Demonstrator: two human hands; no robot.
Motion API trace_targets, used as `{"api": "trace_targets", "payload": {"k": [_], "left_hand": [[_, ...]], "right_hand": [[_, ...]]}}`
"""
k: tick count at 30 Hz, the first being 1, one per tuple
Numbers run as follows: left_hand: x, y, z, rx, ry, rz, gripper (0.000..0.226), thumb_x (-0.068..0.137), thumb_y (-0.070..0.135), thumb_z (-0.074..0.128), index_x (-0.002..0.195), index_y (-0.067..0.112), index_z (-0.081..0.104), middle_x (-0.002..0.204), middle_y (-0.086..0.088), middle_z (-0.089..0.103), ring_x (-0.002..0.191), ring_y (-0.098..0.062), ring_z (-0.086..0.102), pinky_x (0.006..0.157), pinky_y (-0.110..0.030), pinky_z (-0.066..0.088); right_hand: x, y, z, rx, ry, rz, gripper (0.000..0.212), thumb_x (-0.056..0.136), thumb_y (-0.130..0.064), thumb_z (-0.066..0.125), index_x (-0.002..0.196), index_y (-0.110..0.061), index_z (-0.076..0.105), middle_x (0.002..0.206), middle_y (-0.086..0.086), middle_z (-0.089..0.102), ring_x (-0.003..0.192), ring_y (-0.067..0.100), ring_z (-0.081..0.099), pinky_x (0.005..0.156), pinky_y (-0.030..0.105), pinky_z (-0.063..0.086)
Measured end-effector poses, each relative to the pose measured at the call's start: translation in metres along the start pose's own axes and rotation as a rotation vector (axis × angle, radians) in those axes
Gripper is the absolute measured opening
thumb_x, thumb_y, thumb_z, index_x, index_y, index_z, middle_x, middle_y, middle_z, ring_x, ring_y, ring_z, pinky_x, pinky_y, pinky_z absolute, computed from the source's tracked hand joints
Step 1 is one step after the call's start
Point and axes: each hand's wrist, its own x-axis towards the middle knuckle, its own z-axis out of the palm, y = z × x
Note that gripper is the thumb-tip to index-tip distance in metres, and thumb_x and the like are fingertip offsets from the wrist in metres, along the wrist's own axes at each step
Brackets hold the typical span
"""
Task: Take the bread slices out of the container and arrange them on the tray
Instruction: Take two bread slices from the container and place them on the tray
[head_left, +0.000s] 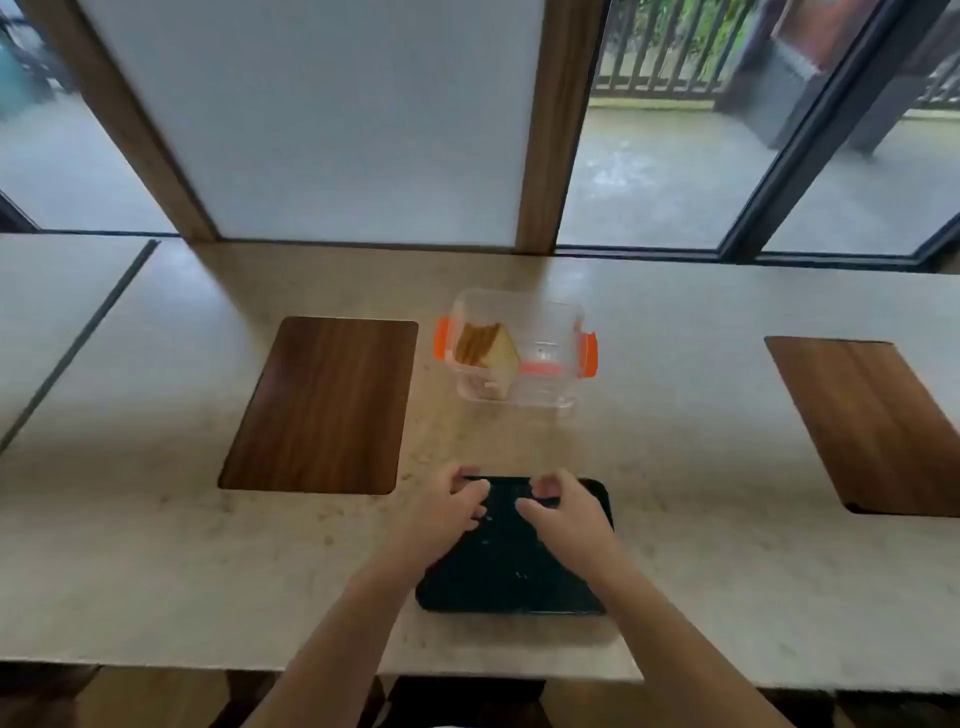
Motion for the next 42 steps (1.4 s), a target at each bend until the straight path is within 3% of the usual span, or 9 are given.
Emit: {"api": "trace_targets", "payload": {"k": [4, 8, 11, 15, 22, 27, 33, 37, 42], "left_hand": [[0.055, 0.035, -0.022, 0.090, 0.059, 0.073, 0.030, 0.098, 0.031, 0.058, 0.127, 0.026, 0.055, 0.111, 0.000, 0.062, 0.099, -0.015, 0.064, 0.082, -0.026, 0.054], [0.104, 0.077, -0.034, 0.164, 0.074, 0.156, 0.031, 0.095, 0.028, 0.060, 0.125, 0.019, 0.059, 0.109, 0.004, 0.065, 0.097, -0.011, 0.064, 0.075, -0.020, 0.049], [0.143, 0.106, -0.034, 0.323, 0.159, 0.178, 0.034, 0.093, 0.019, 0.061, 0.127, 0.015, 0.059, 0.112, 0.001, 0.065, 0.100, -0.015, 0.063, 0.082, -0.024, 0.048], [0.185, 0.126, -0.027, 0.467, 0.234, 0.134, 0.034, 0.092, 0.007, 0.055, 0.126, 0.010, 0.060, 0.107, -0.002, 0.065, 0.074, -0.003, 0.061, 0.058, -0.008, 0.042], [0.216, 0.130, -0.012, 0.650, 0.344, 0.115, 0.030, 0.089, -0.004, 0.050, 0.117, 0.004, 0.058, 0.095, -0.009, 0.064, 0.075, -0.018, 0.061, 0.043, -0.013, 0.040], [0.228, 0.125, -0.006, 0.773, 0.345, 0.103, 0.021, 0.093, 0.002, 0.051, 0.105, 0.003, 0.068, 0.096, 0.002, 0.052, 0.066, -0.014, 0.048, 0.048, -0.016, 0.028], [0.238, 0.121, -0.005, 0.807, 0.314, 0.066, 0.016, 0.093, 0.013, 0.053, 0.089, 0.008, 0.068, 0.106, -0.006, 0.061, 0.061, -0.008, 0.047, 0.047, -0.017, 0.027], [0.240, 0.123, -0.003, 0.833, 0.302, 0.048, 0.016, 0.093, 0.013, 0.053, 0.079, 0.010, 0.060, 0.072, 0.003, 0.054, 0.070, -0.021, 0.055, 0.043, -0.018, 0.027], [0.241, 0.123, 0.005, 0.919, 0.296, 0.105, 0.022, 0.092, 0.015, 0.052, 0.092, 0.001, 0.069, 0.108, -0.020, 0.064, 0.095, -0.031, 0.062, 0.074, -0.035, 0.047]], "right_hand": [[0.060, -0.036, -0.016, 0.042, 0.041, -0.033, 0.033, 0.088, -0.034, 0.069, 0.118, -0.022, 0.059, 0.109, -0.008, 0.062, 0.103, 0.014, 0.062, 0.087, 0.034, 0.055], [0.122, -0.064, -0.038, -0.030, 0.085, -0.136, 0.029, 0.089, -0.027, 0.070, 0.116, -0.018, 0.061, 0.109, -0.004, 0.064, 0.094, 0.007, 0.062, 0.072, 0.015, 0.045], [0.170, -0.082, -0.054, -0.077, 0.087, -0.167, 0.031, 0.089, -0.020, 0.069, 0.119, -0.010, 0.065, 0.117, 0.005, 0.069, 0.099, 0.016, 0.066, 0.083, 0.027, 0.054], [0.227, -0.093, -0.061, -0.187, -0.020, -0.133, 0.041, 0.089, -0.018, 0.066, 0.129, -0.008, 0.062, 0.131, 0.007, 0.066, 0.118, 0.024, 0.062, 0.104, 0.039, 0.048], [0.281, -0.090, -0.042, -0.133, -0.114, -0.056, 0.040, 0.088, -0.036, 0.067, 0.123, -0.021, 0.058, 0.114, 0.005, 0.069, 0.094, 0.024, 0.067, 0.084, 0.043, 0.057], [0.299, -0.085, -0.027, -0.066, -0.067, 0.026, 0.065, 0.082, -0.050, 0.073, 0.132, -0.014, 0.054, 0.124, 0.008, 0.065, 0.101, 0.028, 0.066, 0.084, 0.044, 0.056], [0.299, -0.079, -0.023, -0.026, -0.099, 0.081, 0.048, 0.076, -0.050, 0.075, 0.104, -0.020, 0.050, 0.096, 0.003, 0.063, 0.087, 0.025, 0.066, 0.075, 0.041, 0.057], [0.297, -0.073, -0.024, -0.008, -0.105, 0.114, 0.045, 0.079, -0.044, 0.070, 0.108, -0.016, 0.051, 0.102, 0.006, 0.066, 0.091, 0.027, 0.067, 0.081, 0.046, 0.059], [0.294, -0.069, -0.032, 0.028, -0.146, 0.193, 0.066, 0.077, -0.043, 0.062, 0.130, -0.006, 0.048, 0.112, 0.013, 0.069, 0.089, 0.028, 0.071, 0.079, 0.047, 0.062]]}}
